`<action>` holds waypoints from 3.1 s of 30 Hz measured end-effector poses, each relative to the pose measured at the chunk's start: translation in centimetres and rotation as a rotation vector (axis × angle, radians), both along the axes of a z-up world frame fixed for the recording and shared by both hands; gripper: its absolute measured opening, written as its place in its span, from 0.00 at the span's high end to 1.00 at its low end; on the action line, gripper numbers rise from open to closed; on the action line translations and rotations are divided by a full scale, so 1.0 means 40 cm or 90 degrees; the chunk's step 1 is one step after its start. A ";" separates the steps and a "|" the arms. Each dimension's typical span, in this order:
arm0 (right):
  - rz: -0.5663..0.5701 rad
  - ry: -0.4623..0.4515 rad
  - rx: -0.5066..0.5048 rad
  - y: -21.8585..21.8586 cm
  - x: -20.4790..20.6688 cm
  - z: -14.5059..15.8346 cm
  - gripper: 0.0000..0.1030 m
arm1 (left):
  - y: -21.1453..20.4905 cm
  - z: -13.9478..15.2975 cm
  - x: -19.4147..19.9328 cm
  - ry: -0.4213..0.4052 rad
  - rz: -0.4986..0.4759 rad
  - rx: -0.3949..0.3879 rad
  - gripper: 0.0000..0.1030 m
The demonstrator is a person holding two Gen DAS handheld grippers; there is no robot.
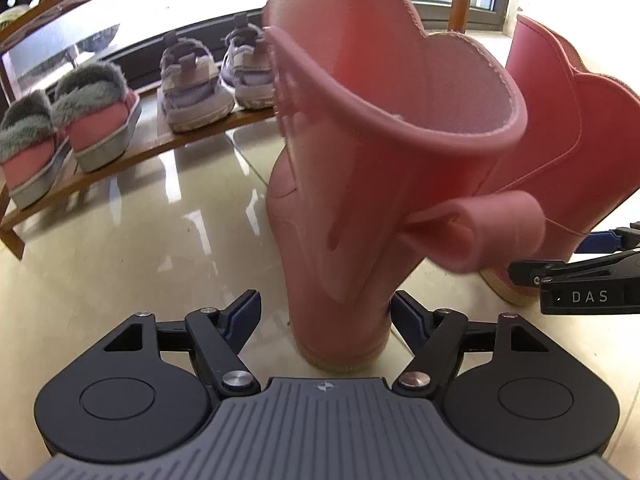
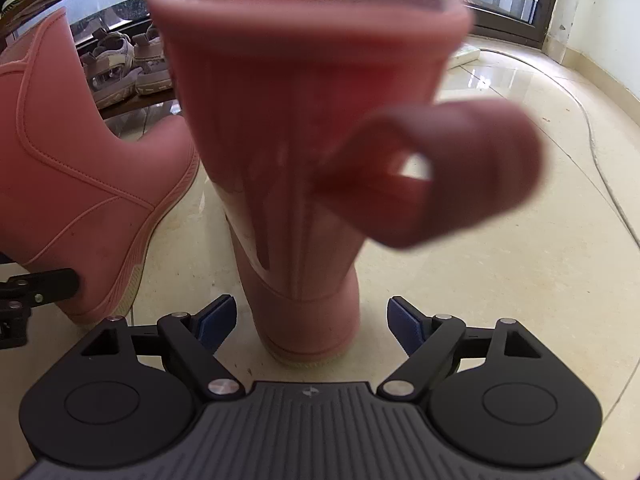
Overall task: Organize scattered shoes
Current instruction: 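Close the right gripper on the rim of the other pink boot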
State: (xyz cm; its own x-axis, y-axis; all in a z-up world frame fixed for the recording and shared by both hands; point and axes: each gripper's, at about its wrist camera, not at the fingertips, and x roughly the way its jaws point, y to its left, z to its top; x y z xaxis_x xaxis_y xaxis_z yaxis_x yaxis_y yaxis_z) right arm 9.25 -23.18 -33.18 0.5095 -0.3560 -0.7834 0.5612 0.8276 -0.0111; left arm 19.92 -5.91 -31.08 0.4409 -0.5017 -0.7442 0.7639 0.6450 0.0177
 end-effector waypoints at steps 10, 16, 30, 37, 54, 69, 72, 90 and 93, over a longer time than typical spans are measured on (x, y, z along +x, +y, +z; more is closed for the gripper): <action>0.028 -0.066 -0.038 -0.002 0.039 -0.005 0.15 | -0.037 -0.031 0.006 -0.009 0.010 -0.010 0.26; 0.020 -0.083 -0.054 0.003 0.037 -0.011 0.15 | -0.042 -0.037 -0.010 -0.039 0.011 -0.018 0.26; 0.030 -0.091 -0.043 0.011 0.077 0.001 0.30 | -0.034 0.012 -0.040 -0.091 0.004 -0.070 0.54; 0.031 -0.096 -0.034 0.014 0.096 0.002 0.44 | -0.014 0.018 -0.035 -0.083 0.009 -0.077 0.63; 0.027 -0.144 -0.021 0.045 0.172 0.038 0.64 | -0.007 0.078 -0.025 -0.068 -0.042 -0.121 0.68; 0.031 -0.097 -0.026 -0.008 0.051 0.047 0.57 | -0.014 0.093 -0.046 -0.046 -0.059 -0.094 0.63; 0.030 -0.072 -0.012 -0.005 0.010 0.023 0.55 | -0.010 0.081 -0.054 -0.025 -0.053 -0.073 0.61; 0.081 0.012 -0.030 0.029 0.072 0.139 0.21 | 0.034 0.173 -0.072 0.003 -0.094 -0.022 0.48; 0.090 0.004 -0.053 0.031 0.080 0.195 0.20 | 0.031 0.196 -0.052 0.018 -0.086 -0.016 0.47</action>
State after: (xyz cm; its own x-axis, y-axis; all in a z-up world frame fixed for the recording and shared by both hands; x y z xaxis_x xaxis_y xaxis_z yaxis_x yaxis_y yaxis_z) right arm 12.46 -21.95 -25.39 0.5539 -0.3447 -0.7578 0.4385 0.8946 -0.0864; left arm 17.85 -4.67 -23.22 0.3473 -0.5737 -0.7418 0.8441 0.5359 -0.0192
